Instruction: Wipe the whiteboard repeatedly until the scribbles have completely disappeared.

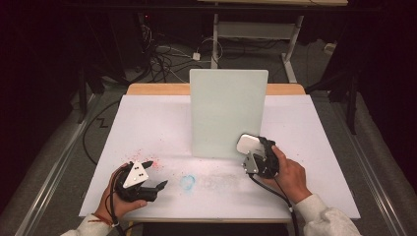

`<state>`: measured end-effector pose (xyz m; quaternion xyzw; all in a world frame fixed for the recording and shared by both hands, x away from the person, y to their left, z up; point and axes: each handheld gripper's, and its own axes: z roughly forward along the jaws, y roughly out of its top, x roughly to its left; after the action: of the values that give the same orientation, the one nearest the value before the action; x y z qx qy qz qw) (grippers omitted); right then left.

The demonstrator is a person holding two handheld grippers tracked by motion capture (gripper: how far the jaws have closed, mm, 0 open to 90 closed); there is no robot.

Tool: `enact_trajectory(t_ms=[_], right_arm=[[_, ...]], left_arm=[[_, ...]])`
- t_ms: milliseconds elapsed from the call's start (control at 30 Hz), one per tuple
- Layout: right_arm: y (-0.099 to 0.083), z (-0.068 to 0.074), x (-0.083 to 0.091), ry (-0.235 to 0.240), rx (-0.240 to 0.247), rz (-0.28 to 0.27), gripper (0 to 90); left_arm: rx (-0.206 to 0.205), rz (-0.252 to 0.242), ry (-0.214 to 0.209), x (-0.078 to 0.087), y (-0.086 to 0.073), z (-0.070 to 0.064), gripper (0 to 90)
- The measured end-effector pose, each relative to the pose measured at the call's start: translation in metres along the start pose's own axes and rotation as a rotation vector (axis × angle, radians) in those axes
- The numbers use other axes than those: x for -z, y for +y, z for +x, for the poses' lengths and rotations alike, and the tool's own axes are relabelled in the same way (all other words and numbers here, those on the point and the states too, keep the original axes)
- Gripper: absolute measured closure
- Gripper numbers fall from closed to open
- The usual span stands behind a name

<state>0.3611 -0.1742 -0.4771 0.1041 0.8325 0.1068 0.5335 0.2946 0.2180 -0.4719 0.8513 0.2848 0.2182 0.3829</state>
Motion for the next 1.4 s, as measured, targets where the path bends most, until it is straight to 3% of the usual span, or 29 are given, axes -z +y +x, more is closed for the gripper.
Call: enact_trajectory(t_ms=[233,433,933,1400], right_arm=[[-0.004,0.003,0.000,-0.002,0.008,0.006,30.7],[0.002,0.005,-0.001,-0.001,0.018,-0.025,30.7],[0.043,0.016,-0.004,0.009,0.011,-0.053,30.7],[0.087,0.025,-0.009,0.026,0.024,-0.133,30.7]], left_arm=[[-0.003,0.000,0.003,-0.001,0.001,0.000,18.9],[0.001,-0.007,0.011,0.000,0.002,0.001,18.8],[-0.002,-0.001,0.008,-0.002,0.002,0.001,18.8],[-0.005,0.000,0.006,-0.002,0.002,0.001,18.8]])
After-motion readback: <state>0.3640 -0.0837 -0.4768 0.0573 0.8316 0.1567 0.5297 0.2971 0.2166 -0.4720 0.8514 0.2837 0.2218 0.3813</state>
